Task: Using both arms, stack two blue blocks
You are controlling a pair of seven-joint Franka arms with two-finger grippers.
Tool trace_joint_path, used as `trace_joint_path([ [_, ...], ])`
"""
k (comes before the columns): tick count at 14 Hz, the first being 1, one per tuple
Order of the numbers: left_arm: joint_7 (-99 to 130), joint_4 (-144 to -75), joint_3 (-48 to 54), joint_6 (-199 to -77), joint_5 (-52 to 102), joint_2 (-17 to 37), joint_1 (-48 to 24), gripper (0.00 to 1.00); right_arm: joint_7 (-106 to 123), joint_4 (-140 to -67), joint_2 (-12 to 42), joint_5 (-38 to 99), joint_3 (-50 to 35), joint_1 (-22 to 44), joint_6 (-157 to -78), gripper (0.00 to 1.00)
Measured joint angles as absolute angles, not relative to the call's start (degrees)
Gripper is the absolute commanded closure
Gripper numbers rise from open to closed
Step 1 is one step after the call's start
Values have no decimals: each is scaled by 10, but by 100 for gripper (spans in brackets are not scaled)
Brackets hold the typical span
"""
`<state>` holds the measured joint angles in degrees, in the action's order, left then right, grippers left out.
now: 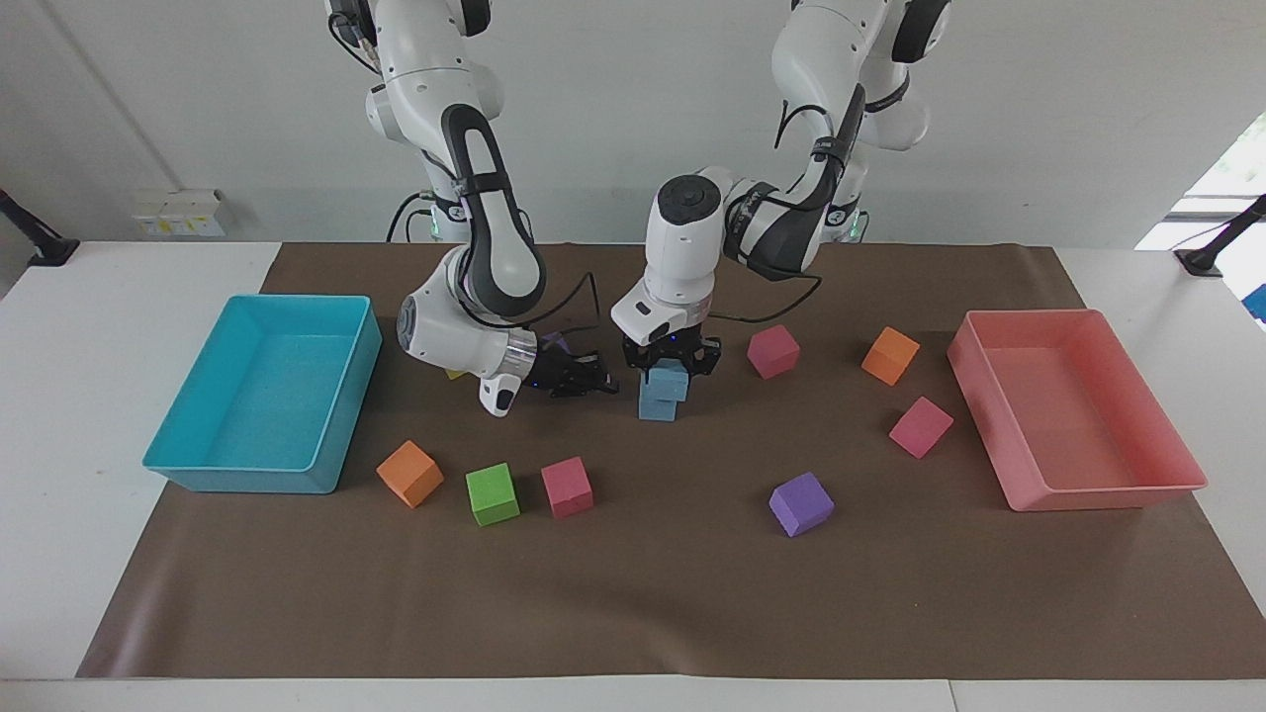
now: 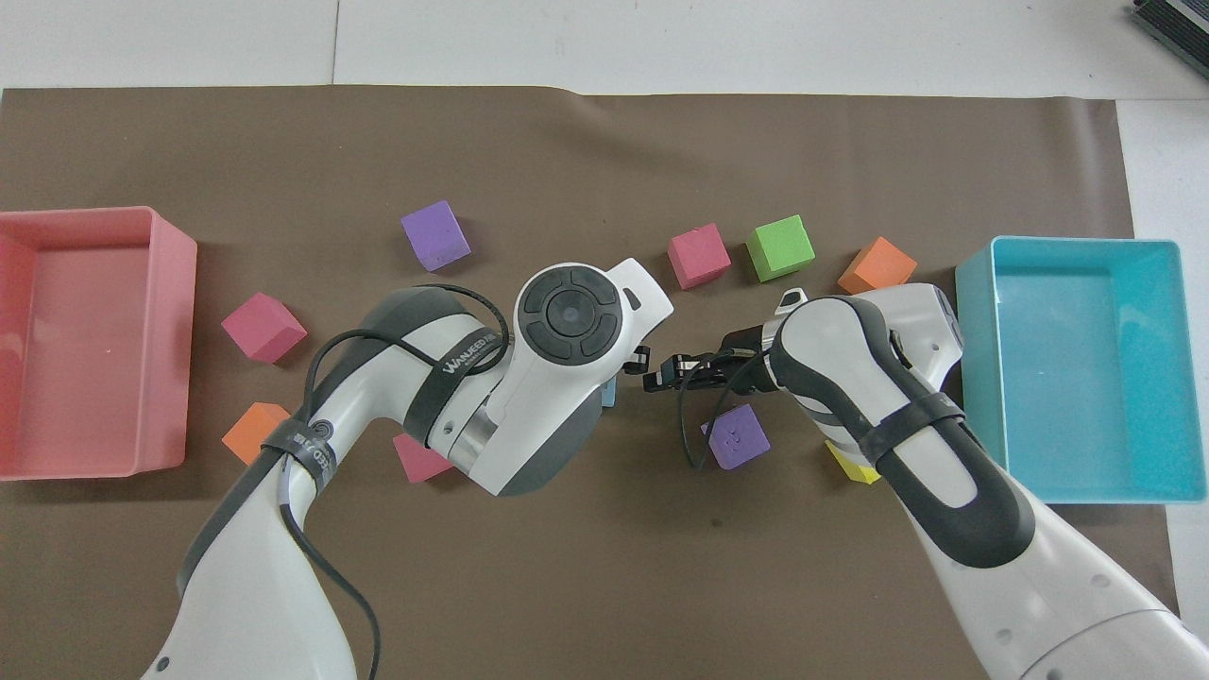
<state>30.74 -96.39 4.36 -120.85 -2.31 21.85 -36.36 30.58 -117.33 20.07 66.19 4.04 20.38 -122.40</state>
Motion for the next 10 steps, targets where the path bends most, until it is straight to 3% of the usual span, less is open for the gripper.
trace_joint_path([
  [10, 308, -967, 44, -1217, -23, 227, -366, 100, 306, -1174, 211, 662, 40, 204, -1224, 100],
])
